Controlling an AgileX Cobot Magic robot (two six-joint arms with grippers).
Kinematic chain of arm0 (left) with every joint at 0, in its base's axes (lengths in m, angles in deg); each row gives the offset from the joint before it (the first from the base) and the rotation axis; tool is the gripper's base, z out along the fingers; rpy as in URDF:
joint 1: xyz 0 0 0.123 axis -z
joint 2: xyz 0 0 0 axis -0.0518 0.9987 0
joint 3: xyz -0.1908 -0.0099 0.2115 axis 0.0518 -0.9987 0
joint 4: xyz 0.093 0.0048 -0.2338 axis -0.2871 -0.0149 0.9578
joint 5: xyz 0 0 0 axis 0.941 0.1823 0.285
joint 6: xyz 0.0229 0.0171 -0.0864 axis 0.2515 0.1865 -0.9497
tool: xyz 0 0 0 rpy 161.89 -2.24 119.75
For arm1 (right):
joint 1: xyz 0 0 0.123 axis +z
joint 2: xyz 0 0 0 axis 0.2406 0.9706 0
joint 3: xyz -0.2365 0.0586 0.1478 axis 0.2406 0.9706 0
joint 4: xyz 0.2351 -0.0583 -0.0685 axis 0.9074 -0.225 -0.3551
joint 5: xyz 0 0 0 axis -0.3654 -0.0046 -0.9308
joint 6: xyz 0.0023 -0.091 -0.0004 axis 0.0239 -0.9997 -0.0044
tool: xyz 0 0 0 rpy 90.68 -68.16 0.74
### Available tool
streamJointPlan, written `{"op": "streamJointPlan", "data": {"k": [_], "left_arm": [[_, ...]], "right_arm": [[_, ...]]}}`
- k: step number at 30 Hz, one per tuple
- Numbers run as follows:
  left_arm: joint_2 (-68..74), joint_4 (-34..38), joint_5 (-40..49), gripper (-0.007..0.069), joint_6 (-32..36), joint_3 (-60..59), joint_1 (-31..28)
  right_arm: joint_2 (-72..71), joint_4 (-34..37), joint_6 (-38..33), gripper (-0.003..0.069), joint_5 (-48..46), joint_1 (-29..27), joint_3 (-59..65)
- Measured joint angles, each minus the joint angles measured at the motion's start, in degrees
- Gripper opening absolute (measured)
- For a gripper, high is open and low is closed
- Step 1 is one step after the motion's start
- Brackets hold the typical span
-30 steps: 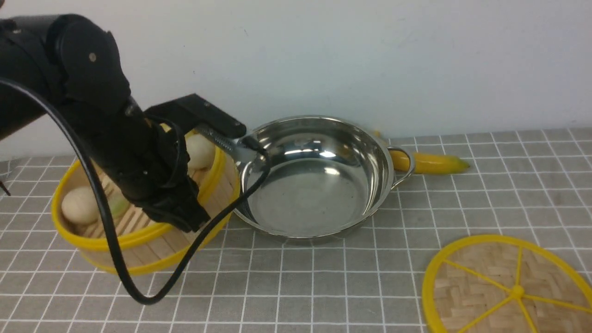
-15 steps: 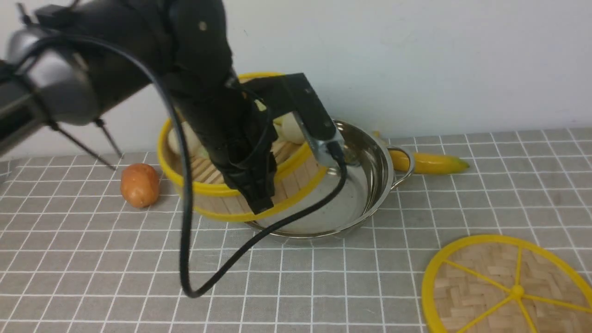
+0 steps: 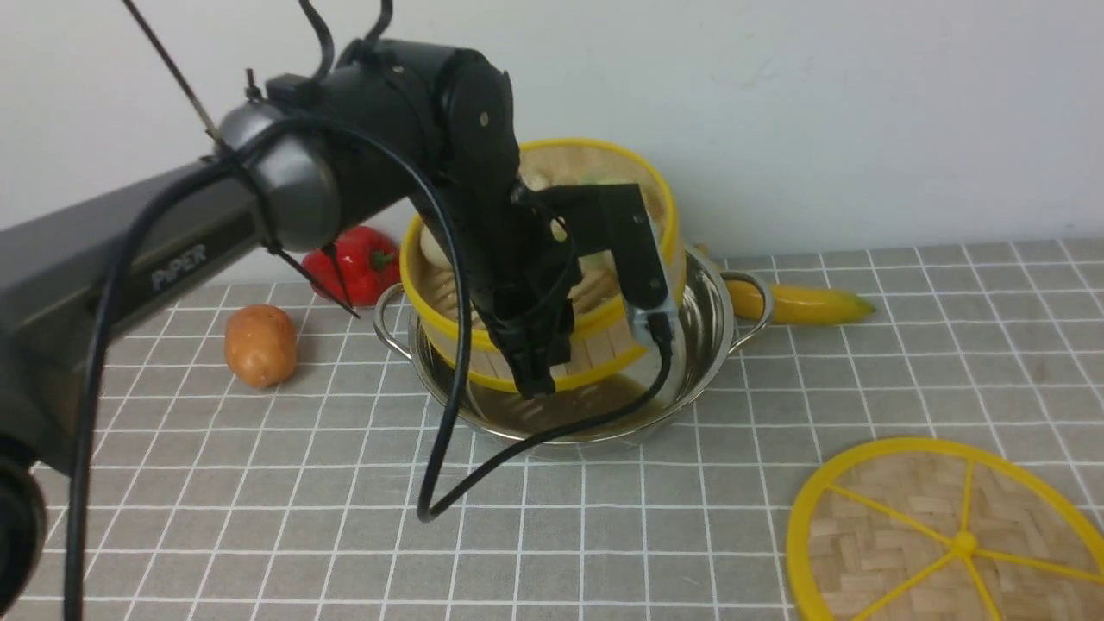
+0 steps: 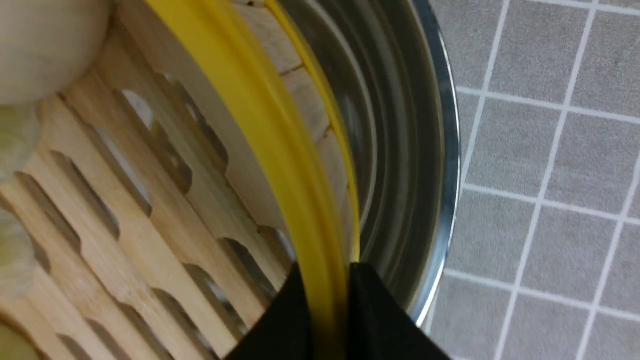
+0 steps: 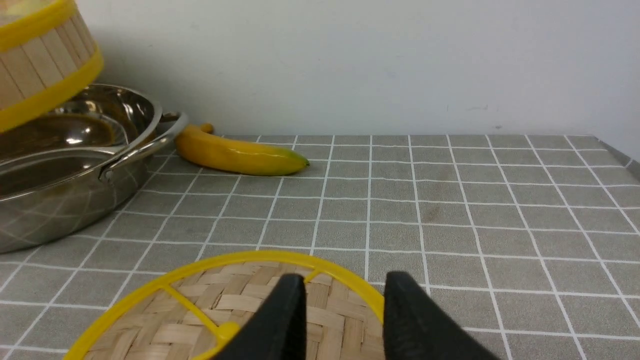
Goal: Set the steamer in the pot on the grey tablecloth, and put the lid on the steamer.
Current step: 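Place the bamboo steamer basket with dumplings into the steel pot with the left gripper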
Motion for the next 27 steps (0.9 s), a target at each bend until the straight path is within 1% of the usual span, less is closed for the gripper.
{"op": "streamJointPlan", "data": {"k": [1,4,17,27], "left_arm": [[0.49,0.76,-0.39,0.0054,1.18,0.0,0.0],[1.17,1.72,-1.15,0.0054,1.91,0.0,0.0],[6.52,2.29,-1.33,0.0054,1.91,0.07,0.04],[7.72,2.76,-1.5,0.0059,1.91,0.07,0.04]], "right_arm": [[0.0,0.0,0.04,0.0243,0.0,0.0,0.0],[0.0,0.0,0.04,0.0243,0.0,0.0,0.0],[0.0,0.0,0.04,0.0243,0.0,0.0,0.0],[0.0,0.0,0.04,0.0243,0.0,0.0,0.0]]}}
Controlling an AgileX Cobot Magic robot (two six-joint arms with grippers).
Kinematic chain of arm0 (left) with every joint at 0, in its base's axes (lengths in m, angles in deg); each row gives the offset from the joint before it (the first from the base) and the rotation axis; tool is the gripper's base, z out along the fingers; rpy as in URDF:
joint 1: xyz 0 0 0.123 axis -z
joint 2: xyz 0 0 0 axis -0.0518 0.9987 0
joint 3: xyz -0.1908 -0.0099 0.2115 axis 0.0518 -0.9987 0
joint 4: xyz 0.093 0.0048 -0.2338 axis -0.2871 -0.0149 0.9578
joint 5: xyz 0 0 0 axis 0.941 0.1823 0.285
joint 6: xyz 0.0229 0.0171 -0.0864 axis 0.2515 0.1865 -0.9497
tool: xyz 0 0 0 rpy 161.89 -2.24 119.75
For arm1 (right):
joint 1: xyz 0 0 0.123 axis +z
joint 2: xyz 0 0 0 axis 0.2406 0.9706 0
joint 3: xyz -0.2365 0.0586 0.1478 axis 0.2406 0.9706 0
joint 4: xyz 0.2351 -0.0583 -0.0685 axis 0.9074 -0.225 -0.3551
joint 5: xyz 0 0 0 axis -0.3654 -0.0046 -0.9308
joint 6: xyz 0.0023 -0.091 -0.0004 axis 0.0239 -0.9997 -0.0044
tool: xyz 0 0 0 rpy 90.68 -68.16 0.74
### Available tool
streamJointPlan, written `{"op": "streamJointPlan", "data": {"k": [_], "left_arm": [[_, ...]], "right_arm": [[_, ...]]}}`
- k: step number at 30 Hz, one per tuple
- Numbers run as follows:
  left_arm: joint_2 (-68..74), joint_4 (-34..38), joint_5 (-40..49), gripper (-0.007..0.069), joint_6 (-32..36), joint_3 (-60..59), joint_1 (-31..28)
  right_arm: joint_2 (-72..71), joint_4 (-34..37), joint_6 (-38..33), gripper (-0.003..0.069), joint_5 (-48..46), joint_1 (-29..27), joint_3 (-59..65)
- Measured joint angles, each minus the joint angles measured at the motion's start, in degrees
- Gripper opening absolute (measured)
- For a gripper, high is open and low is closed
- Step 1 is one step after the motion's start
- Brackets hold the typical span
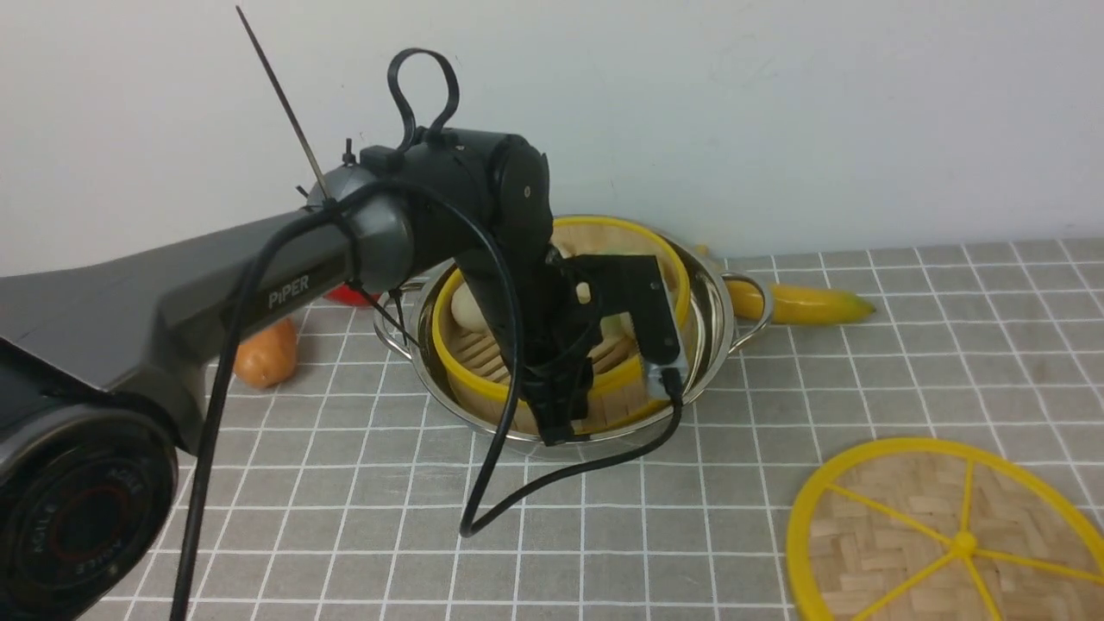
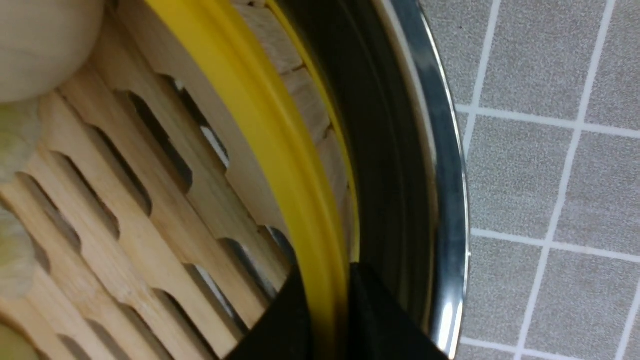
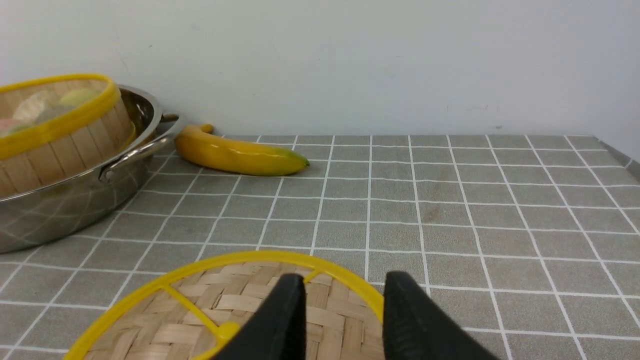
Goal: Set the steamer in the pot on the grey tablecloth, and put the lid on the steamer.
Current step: 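Place the bamboo steamer basket with dumplings into the steel pot with the left gripper, then move the gripper down to the bamboo steamer lid and grasp its center knob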
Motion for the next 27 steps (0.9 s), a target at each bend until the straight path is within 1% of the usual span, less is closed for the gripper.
{"op": "streamJointPlan", "data": {"k": [1,4,6,7,10,11,12,13,14,15,16,17,18,20,22,24,25,27], "left_arm": [[0.0,0.0,0.0,0.0062,0.0,0.0,0.0],[0.0,0.0,-0.27,0.0105,0.11,0.05,0.0],[-0.13,0.14,-0.34,0.0184,0.24,0.23,0.0],[-0.13,0.14,-0.34,0.0192,0.18,0.23,0.0],[-0.31,0.03,-0.97,0.0335,-0.05,0.55,0.0],[-0.34,-0.02,-1.04,0.0397,-0.46,0.77,0.0],[-0.34,-0.02,-1.04,0.0405,-0.47,0.83,0.0],[-0.34,-0.08,-0.93,0.0465,-1.66,1.59,0.0],[-0.47,-0.15,-0.84,0.0497,-2.76,2.32,0.0],[-0.47,-0.23,-0.71,0.0503,-3.06,2.49,0.0],[-1.27,-0.76,0.3,0.054,-5.63,4.41,0.0],[-1.81,-1.3,0.98,0.0556,-7.52,5.48,0.0],[-2.15,-1.44,1.14,0.0559,-7.94,5.77,0.0],[-4.5,-3.77,3.49,0.0575,-13.62,9.62,0.0],[-7.27,-7.41,6.83,0.0575,-20.18,13.85,0.0],[-9.75,-10.88,8.85,0.0571,-26.4,16.52,0.0],[-9.99,-10.88,8.86,0.057,-27.12,16.52,0.0],[-12.0,-13.62,9.49,0.0553,-33.55,18.36,0.0]], "right_arm": [[0.0,0.0,0.0,0.0243,0.0,0.0,0.0],[0.0,0.0,0.0,0.0243,0.0,0.0,0.0],[0.0,0.0,0.0,0.0243,0.0,0.0,0.0],[0.0,0.0,0.0,0.0243,0.0,0.0,0.0],[0.0,0.0,0.0,0.0243,0.0,0.0,0.0],[0.0,0.0,0.0,0.0243,0.0,0.0,0.0],[0.0,0.0,0.0,0.0243,0.0,0.0,0.0],[0.0,0.0,0.0,0.0243,0.0,0.0,0.0],[0.0,0.0,0.0,0.0243,0.0,0.0,0.0],[0.0,0.0,0.0,0.0243,0.0,0.0,0.0],[0.0,0.0,0.0,0.0243,0.0,0.0,0.0],[0.0,0.0,0.0,0.0243,0.0,0.0,0.0],[0.0,0.0,0.0,0.0243,0.0,0.0,0.0],[0.0,0.0,0.0,0.0243,0.0,0.0,0.0],[0.0,0.0,0.0,0.0243,0.0,0.0,0.0],[0.0,0.0,0.0,0.0243,0.0,0.0,0.0],[0.0,0.0,0.0,0.0243,0.0,0.0,0.0],[0.0,0.0,0.0,0.0243,0.0,0.0,0.0]]}}
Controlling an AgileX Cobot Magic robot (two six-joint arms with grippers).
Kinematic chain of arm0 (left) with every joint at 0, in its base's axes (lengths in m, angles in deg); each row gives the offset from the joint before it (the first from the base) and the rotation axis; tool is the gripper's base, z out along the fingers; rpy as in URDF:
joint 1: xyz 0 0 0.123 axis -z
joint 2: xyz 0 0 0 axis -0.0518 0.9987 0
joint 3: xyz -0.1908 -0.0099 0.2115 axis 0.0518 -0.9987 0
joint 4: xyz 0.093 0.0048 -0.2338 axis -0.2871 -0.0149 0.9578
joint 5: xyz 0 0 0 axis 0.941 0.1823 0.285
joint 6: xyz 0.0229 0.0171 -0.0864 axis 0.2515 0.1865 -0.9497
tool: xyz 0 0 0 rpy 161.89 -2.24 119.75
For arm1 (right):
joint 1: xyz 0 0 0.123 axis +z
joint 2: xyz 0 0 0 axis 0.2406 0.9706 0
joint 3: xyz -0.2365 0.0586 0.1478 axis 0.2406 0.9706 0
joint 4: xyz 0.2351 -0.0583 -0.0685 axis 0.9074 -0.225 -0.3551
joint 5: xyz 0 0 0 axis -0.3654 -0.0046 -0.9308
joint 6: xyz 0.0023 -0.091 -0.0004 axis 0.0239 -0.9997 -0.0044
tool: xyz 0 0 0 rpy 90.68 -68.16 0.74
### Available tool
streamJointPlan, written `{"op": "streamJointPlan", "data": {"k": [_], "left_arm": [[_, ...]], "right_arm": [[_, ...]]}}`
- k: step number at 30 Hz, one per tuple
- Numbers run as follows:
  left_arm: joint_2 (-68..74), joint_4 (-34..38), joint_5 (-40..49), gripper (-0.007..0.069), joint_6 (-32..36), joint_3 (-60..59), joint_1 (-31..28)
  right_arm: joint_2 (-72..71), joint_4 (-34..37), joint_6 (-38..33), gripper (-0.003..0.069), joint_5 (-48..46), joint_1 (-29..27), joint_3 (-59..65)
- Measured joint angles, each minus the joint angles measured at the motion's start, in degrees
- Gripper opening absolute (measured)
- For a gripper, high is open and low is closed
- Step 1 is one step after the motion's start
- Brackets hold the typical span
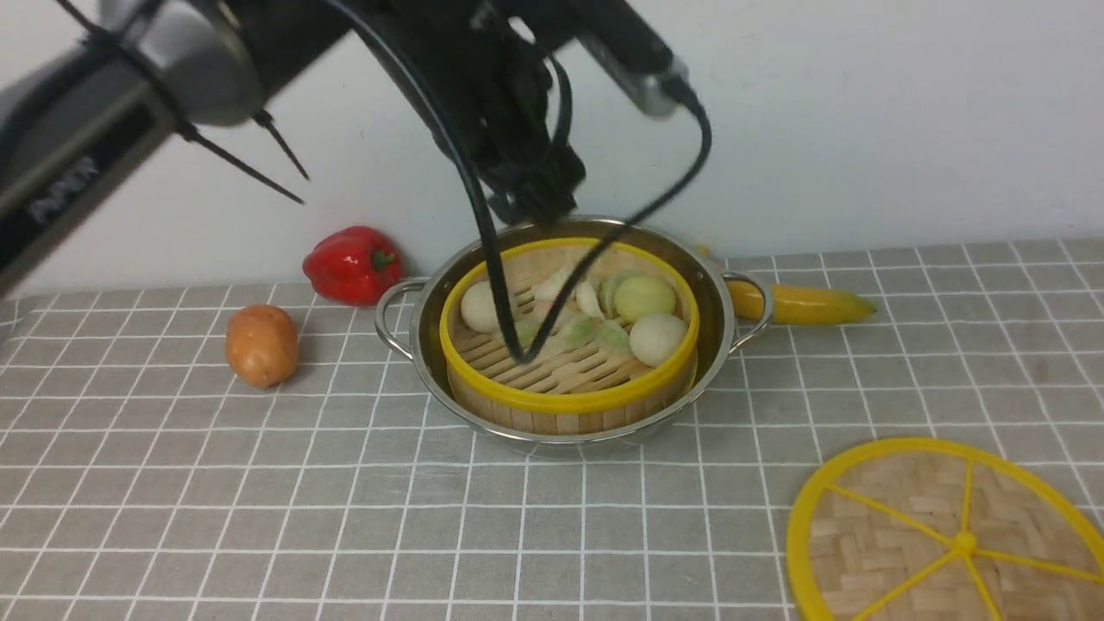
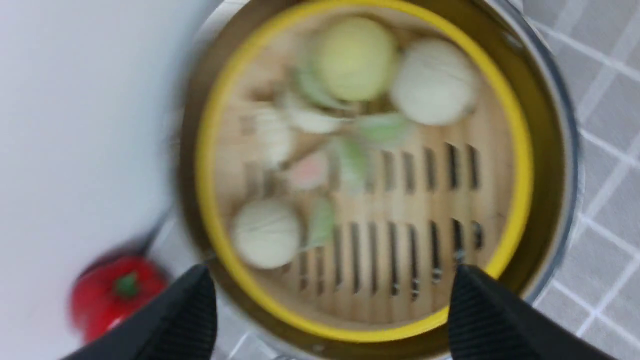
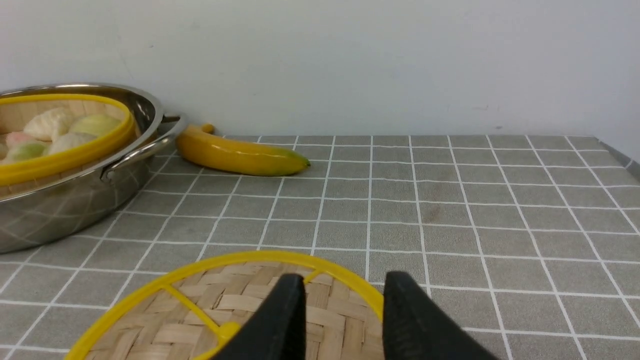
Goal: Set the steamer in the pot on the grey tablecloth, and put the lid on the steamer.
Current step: 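Move the gripper down to the bamboo steamer lid and grasp its center knob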
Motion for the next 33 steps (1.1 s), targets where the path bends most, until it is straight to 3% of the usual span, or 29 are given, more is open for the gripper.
{"op": "streamJointPlan", "data": {"k": [7,20,26,28,29,33], "left_arm": [[-8.22,-4.84,0.32,0.0451,-23.4,1.65,0.0],[-9.37,-12.78,-3.85,0.0246,-26.87,0.21,0.0],[-20.03,-12.67,-17.63,0.0188,-26.9,-19.39,-1.16],[-32.71,-11.54,-31.27,0.0179,-26.9,-36.69,-5.13],[-32.74,-11.41,-32.34,0.0179,-26.9,-37.98,-5.57],[-51.52,-7.01,-53.25,0.0177,-28.1,-64.65,-17.07]], "right_arm": [[0.0,0.0,0.0,0.0243,0.0,0.0,0.0],[0.0,0.0,0.0,0.0243,0.0,0.0,0.0],[0.0,0.0,0.0,0.0243,0.0,0.0,0.0],[0.0,0.0,0.0,0.0243,0.0,0.0,0.0],[0.0,0.0,0.0,0.0243,0.0,0.0,0.0],[0.0,0.0,0.0,0.0243,0.0,0.0,0.0]]}}
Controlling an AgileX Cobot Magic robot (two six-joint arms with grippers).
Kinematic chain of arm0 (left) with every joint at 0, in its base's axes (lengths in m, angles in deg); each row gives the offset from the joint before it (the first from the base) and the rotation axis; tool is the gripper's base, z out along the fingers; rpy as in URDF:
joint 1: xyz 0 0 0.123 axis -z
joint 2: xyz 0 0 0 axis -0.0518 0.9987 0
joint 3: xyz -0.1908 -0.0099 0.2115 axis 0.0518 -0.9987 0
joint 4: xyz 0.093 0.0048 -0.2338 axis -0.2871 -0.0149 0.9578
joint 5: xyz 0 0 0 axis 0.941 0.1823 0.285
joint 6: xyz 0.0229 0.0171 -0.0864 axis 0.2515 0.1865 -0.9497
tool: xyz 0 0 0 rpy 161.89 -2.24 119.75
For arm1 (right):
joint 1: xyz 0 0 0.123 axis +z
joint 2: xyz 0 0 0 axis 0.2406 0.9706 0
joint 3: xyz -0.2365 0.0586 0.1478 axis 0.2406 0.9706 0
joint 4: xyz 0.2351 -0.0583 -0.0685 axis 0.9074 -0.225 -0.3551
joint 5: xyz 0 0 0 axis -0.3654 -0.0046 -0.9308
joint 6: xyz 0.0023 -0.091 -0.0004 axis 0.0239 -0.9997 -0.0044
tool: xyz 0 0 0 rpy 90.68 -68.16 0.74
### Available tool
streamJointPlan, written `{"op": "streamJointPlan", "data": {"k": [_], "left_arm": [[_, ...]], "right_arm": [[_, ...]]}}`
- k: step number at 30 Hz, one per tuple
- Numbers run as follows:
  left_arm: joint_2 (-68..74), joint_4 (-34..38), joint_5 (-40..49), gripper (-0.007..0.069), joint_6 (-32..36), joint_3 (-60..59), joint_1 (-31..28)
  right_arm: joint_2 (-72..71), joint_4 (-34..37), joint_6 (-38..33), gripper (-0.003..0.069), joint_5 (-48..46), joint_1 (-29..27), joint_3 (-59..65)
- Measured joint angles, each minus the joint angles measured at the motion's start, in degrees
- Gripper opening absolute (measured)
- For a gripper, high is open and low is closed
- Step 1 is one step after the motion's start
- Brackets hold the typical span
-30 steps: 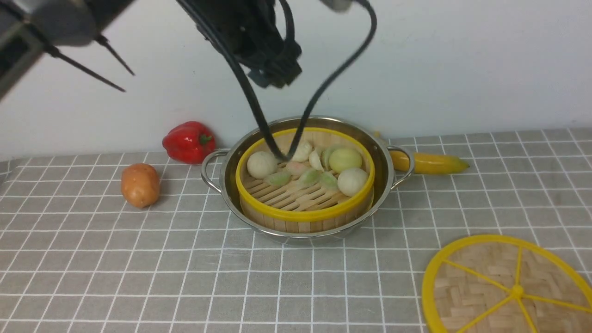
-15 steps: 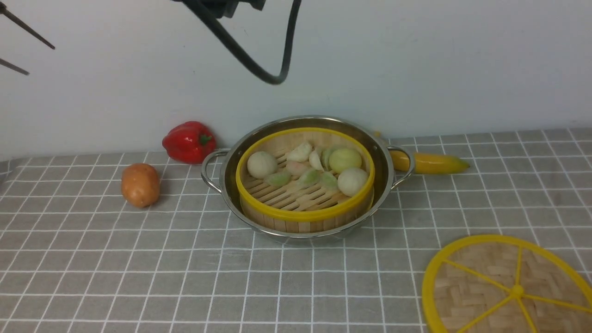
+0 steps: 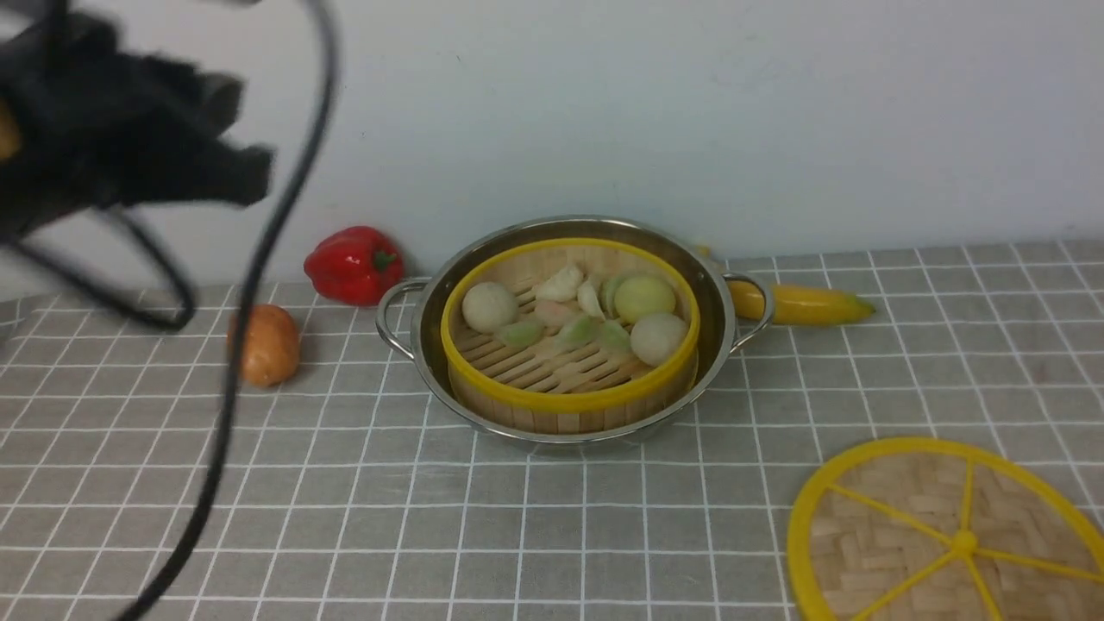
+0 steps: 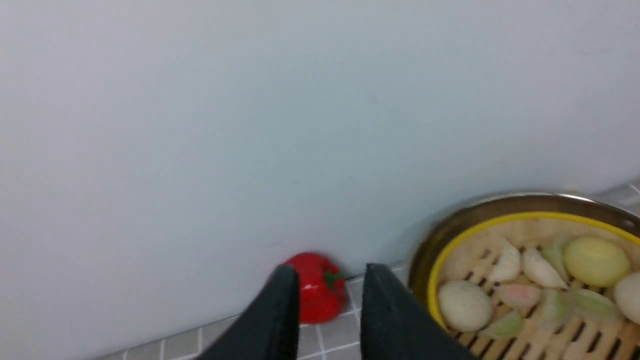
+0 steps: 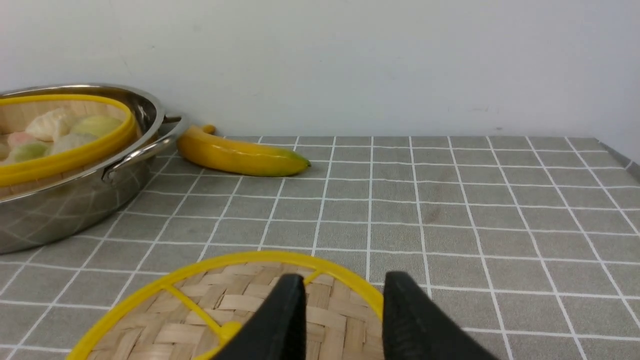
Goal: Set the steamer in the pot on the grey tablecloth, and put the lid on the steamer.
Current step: 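Move the gripper down to the bamboo steamer lid and grasp its center knob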
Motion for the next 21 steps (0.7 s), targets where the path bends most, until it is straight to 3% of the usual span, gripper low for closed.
{"op": "streamJointPlan", "data": {"k": [4,9,16,21], "left_arm": [[-17.9,3.9,-11.77,0.0178,-1.97,-23.6,-13.26],[-31.3,4.29,-12.82,0.0191,-4.48,-38.74,-20.54],[-44.41,4.24,-10.37,0.0206,-4.82,-49.89,-22.17],[-52.7,4.31,-1.55,0.022,-5.39,-51.55,-22.24]], "right_arm": [[0.0,0.0,0.0,0.0243,0.0,0.0,0.0],[0.0,0.0,0.0,0.0243,0.0,0.0,0.0],[0.0,0.0,0.0,0.0243,0.0,0.0,0.0],[0.0,0.0,0.0,0.0243,0.0,0.0,0.0]]}}
